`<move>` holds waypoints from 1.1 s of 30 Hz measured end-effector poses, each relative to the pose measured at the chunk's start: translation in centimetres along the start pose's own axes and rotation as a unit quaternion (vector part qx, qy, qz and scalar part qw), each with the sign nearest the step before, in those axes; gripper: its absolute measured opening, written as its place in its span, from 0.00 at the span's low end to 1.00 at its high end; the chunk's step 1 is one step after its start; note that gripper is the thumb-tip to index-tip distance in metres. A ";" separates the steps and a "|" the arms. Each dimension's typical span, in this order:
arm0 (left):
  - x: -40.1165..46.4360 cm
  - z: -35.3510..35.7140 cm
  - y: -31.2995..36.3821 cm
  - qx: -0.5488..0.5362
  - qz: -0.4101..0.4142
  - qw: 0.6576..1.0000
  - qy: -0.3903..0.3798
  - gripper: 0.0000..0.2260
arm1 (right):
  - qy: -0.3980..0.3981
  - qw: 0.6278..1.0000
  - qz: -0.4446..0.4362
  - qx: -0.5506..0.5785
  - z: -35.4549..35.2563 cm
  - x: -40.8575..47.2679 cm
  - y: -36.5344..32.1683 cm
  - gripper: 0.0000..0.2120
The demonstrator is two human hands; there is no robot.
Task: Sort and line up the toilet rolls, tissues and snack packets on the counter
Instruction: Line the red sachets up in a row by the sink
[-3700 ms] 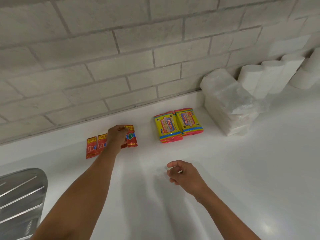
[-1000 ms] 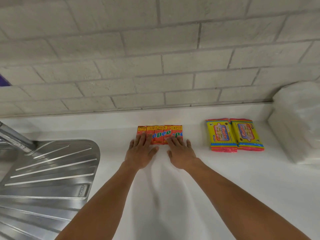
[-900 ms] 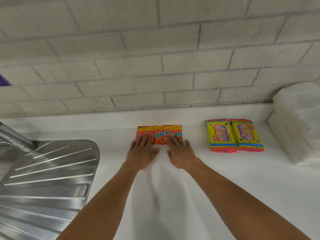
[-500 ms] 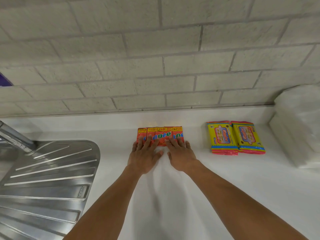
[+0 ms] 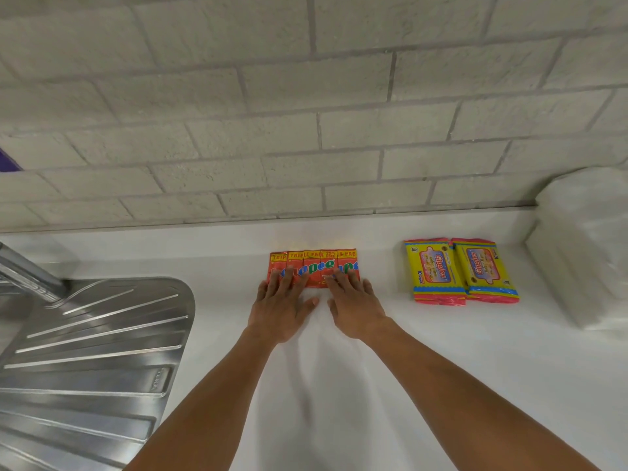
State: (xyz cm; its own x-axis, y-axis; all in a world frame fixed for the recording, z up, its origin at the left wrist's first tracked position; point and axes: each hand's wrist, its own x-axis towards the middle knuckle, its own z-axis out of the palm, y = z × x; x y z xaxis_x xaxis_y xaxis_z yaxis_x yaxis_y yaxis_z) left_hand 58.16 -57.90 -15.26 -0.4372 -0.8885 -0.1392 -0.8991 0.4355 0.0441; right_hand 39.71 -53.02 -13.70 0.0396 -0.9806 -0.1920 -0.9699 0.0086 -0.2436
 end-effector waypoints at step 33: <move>0.4 0.1 0.3 -0.011 -0.001 1.000 0.012 0.40 | -0.002 1.000 -0.001 -0.023 -0.7 -0.2 0.2 0.28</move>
State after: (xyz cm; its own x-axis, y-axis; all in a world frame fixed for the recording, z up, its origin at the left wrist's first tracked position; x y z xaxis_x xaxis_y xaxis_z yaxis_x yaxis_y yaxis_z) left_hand 57.75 -58.15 -15.38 -0.4360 -0.8924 -0.1162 -0.8999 0.4311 0.0657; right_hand 39.33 -52.91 -13.06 0.0432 -0.9799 -0.1946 -0.9796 -0.0033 -0.2008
